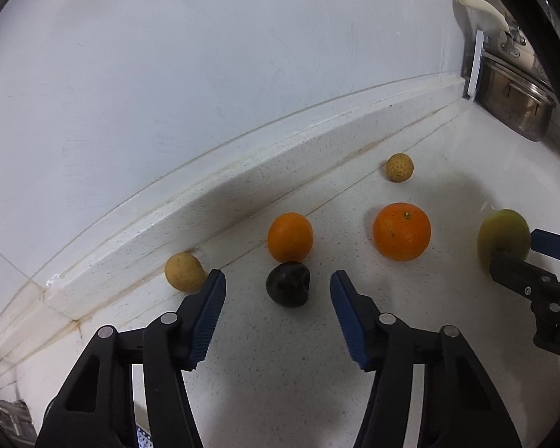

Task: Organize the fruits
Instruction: 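Grasp another dark plum with the left tool while the right grasps a green pear, then carry the plum and green pear onto the plate and open both tools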

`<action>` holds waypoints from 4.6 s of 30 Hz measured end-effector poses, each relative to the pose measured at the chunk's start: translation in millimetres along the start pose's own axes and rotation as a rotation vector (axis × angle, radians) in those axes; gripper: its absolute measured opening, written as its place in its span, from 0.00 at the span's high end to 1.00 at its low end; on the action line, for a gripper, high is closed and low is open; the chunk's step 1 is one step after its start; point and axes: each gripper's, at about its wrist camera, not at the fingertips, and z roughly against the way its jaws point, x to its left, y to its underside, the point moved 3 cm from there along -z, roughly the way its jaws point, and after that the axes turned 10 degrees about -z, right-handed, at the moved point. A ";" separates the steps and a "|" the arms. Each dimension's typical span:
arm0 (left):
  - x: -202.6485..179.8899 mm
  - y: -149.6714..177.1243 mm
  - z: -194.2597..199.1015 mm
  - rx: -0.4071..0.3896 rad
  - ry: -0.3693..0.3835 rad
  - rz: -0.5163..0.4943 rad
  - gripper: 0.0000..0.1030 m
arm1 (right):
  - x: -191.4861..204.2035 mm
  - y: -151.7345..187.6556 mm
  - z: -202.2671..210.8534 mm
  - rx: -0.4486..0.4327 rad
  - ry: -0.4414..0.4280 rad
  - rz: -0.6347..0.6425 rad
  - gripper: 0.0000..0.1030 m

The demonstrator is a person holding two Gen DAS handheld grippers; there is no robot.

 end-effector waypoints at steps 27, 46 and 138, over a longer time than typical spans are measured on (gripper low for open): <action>-6.1 12.8 26.1 -0.051 0.093 0.074 0.75 | 8.1 11.5 9.8 -0.002 -0.078 0.076 0.54; -11.1 41.3 78.6 -0.105 0.119 0.128 0.75 | 17.8 21.8 50.8 -0.077 -0.144 0.175 0.97; 146.2 167.2 144.0 -0.024 -0.032 0.290 0.51 | 235.8 136.5 33.8 0.207 -0.448 0.522 0.52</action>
